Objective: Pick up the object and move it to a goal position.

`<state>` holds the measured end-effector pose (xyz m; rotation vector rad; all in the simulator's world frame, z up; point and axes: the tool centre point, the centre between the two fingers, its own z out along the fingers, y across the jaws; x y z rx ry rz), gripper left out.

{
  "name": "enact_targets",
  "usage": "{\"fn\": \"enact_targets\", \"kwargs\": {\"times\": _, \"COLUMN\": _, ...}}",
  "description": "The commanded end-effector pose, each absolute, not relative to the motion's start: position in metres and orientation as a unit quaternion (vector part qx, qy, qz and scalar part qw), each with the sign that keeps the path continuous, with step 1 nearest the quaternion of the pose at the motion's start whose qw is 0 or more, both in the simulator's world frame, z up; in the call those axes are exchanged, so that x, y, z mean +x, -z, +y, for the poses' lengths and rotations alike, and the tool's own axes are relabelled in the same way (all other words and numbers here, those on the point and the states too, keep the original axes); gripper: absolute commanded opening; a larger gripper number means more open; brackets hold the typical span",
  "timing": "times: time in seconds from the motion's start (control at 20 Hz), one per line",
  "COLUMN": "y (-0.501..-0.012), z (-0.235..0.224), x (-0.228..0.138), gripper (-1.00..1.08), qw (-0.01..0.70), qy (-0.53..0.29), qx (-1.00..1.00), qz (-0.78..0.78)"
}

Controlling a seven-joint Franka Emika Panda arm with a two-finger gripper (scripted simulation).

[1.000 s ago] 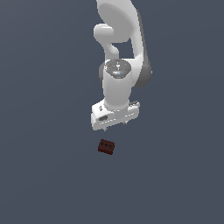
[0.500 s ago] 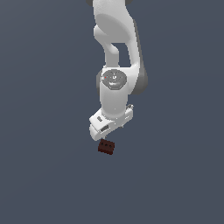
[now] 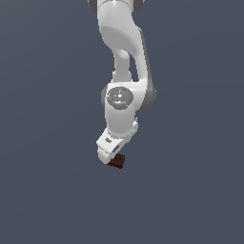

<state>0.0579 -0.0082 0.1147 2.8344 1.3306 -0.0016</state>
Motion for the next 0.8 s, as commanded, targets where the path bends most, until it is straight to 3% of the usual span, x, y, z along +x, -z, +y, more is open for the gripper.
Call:
{"fn": "enact_targets", "kwargs": {"times": 0.0, "y": -0.109, "z": -0.011, "x": 0.061, "gripper": 1.00, "qw": 0.005, "qy": 0.001, "qx": 0.891, "qz": 0.455}}
{"fn": "enact_targets", "kwargs": {"times": 0.75, "y": -0.081, "z": -0.026, "x": 0.074, "gripper": 1.00, "qw": 0.001, "qy": 0.000, "qx": 0.813, "qz": 0.582}}
